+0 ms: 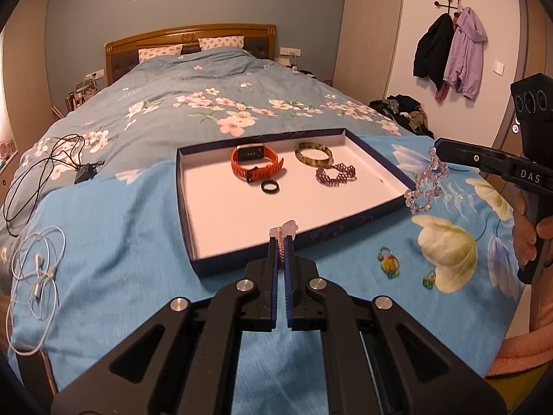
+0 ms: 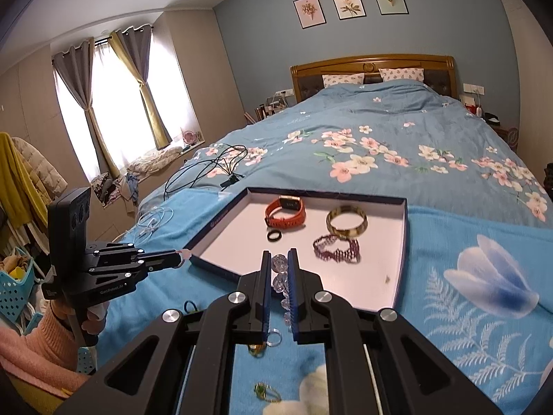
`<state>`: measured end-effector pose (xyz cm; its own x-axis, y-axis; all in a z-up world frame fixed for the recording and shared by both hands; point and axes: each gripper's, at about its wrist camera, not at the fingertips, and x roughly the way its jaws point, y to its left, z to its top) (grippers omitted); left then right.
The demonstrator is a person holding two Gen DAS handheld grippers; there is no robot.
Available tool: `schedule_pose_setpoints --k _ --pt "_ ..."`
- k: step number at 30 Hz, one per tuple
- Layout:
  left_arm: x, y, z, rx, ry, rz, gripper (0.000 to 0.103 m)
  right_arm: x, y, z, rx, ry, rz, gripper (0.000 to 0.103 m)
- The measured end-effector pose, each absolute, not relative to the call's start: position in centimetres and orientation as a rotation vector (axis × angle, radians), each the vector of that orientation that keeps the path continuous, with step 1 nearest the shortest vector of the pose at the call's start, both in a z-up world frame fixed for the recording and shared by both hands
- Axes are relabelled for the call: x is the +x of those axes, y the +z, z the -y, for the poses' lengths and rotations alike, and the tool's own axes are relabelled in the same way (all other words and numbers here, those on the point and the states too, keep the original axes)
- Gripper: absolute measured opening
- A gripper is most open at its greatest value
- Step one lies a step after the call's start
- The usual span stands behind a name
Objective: Organize jewelry
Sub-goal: 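Carry the pink hair tie and clear bracelet into the box lid and open both tools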
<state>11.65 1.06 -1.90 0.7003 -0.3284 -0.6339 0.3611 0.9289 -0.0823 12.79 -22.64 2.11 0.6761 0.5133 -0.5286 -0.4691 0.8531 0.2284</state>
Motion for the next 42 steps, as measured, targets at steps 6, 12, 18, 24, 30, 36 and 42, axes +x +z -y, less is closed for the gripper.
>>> schedule_pose_setpoints --k 6,12,18,24,30,36,42 --pt "13.3 -1.7 -0.8 0.053 -0.382 -0.704 0.003 14.3 2.8 22.2 0.091 0.561 -0.609 0.008" --pt "14.9 -1.7 -0.5 0.074 -0.378 -0.715 0.003 16.1 2.7 21.8 0.092 0.556 -0.618 0.008" --pt "16.5 -2.0 0.0 0.089 -0.378 -0.732 0.003 17.7 2.3 21.2 0.088 0.551 -0.638 0.008" --pt "17.7 -2.3 0.4 0.104 -0.374 -0.745 0.003 19.1 1.6 20.5 0.090 0.554 -0.661 0.008" --pt "19.0 -2.6 0.8 0.111 -0.377 -0.756 0.003 20.4 1.0 20.1 0.098 0.556 -0.683 0.008" --pt "20.0 -2.9 1.3 0.121 -0.376 -0.768 0.003 21.4 0.3 19.7 0.102 0.561 -0.708 0.008" --pt "21.1 -3.3 1.6 0.124 -0.376 -0.783 0.003 22.2 -0.2 19.4 0.111 0.570 -0.725 0.008"
